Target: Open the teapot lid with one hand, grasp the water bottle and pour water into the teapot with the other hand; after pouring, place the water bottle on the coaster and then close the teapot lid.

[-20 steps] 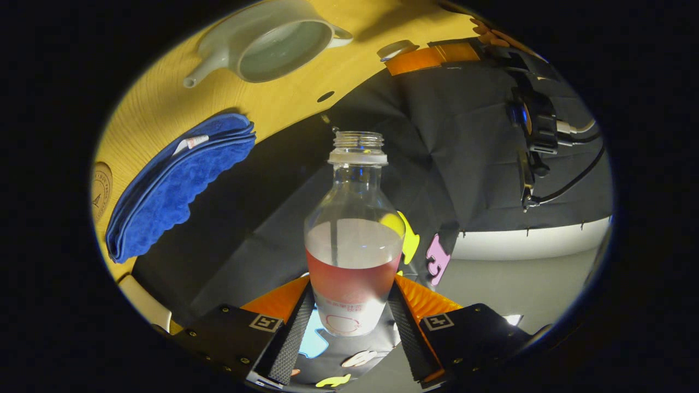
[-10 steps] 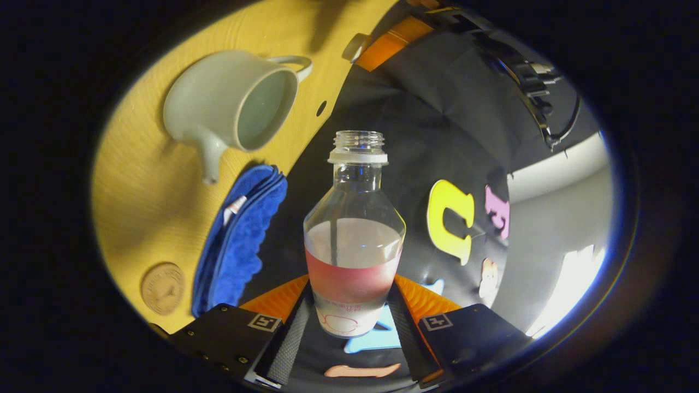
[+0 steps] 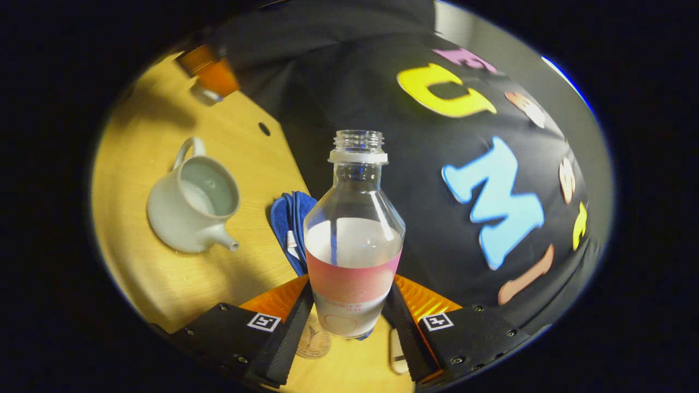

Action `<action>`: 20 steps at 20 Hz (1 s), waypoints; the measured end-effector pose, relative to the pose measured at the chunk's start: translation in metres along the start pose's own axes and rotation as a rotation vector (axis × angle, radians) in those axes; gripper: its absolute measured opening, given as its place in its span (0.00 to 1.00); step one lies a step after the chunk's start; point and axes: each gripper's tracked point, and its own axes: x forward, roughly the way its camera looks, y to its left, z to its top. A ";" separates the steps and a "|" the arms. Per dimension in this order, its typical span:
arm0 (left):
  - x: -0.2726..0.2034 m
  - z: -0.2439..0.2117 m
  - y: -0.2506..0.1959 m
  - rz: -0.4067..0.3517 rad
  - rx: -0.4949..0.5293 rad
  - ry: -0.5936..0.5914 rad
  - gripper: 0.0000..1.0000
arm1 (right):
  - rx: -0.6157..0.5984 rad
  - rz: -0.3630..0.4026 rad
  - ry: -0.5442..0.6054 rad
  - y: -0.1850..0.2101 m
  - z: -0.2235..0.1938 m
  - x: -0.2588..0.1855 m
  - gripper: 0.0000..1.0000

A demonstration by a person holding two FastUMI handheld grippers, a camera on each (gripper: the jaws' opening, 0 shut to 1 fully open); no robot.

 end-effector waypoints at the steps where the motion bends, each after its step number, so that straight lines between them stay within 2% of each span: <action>1: -0.001 0.000 0.000 -0.003 0.000 0.001 0.06 | 0.103 0.016 0.019 -0.004 -0.007 0.002 0.78; 5: 0.000 0.001 0.000 -0.008 -0.003 -0.002 0.06 | 0.501 0.117 0.102 -0.003 -0.040 0.010 0.78; 8: 0.000 0.002 0.000 -0.009 -0.005 -0.002 0.07 | 0.639 0.141 0.134 -0.007 -0.055 0.012 0.78; 17: 0.001 -0.003 -0.001 -0.008 -0.001 0.016 0.07 | 0.758 0.138 0.138 -0.016 -0.062 0.023 0.78; 20: 0.000 -0.004 -0.002 -0.015 0.002 0.023 0.07 | 0.785 0.164 0.145 -0.008 -0.067 0.023 0.83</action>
